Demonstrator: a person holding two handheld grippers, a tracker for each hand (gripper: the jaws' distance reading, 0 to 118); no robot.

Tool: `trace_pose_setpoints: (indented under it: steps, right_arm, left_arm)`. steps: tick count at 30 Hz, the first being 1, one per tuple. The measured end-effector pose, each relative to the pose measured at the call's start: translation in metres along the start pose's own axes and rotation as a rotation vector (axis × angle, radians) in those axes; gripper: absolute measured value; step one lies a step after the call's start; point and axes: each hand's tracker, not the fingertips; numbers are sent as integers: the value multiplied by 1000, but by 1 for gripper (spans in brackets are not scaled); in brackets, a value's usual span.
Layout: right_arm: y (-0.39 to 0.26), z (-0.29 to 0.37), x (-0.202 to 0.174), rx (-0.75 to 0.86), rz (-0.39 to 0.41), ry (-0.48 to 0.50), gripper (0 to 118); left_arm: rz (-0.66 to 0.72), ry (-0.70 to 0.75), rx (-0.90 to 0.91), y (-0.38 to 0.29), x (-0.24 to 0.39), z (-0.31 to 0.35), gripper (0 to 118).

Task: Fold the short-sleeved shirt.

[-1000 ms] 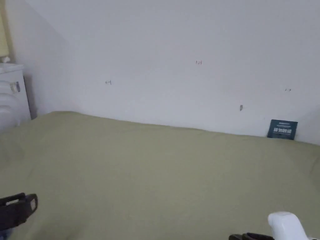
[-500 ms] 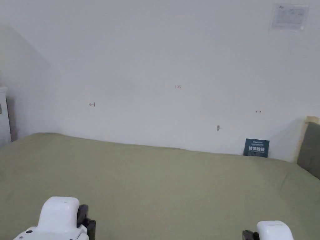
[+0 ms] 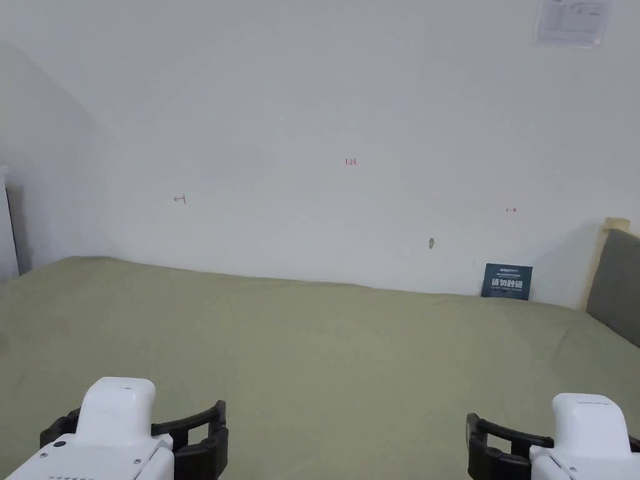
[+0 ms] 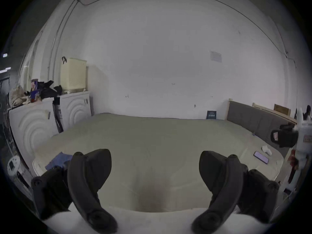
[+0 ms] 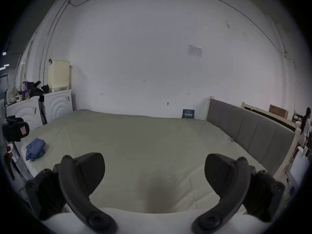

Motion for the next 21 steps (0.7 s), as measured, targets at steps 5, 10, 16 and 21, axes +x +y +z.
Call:
trace_pose_setpoints:
  steps: [5, 10, 16, 21]
  right_arm:
    - [-11, 2, 3, -7, -64, 33, 116]
    - [-15, 3, 7, 24, -66, -20, 116]
    - [-18, 10, 8, 84, -63, 17, 117]
    - [-18, 7, 8, 62, -18, 0, 117]
  left_arm:
    - [31, 46, 15, -1, -2, 7, 110]
    - [38, 42, 44, -7, -8, 8, 110]
    - [56, 62, 36, -11, -10, 4, 110]
    - [40, 63, 26, -13, -10, 3, 110]
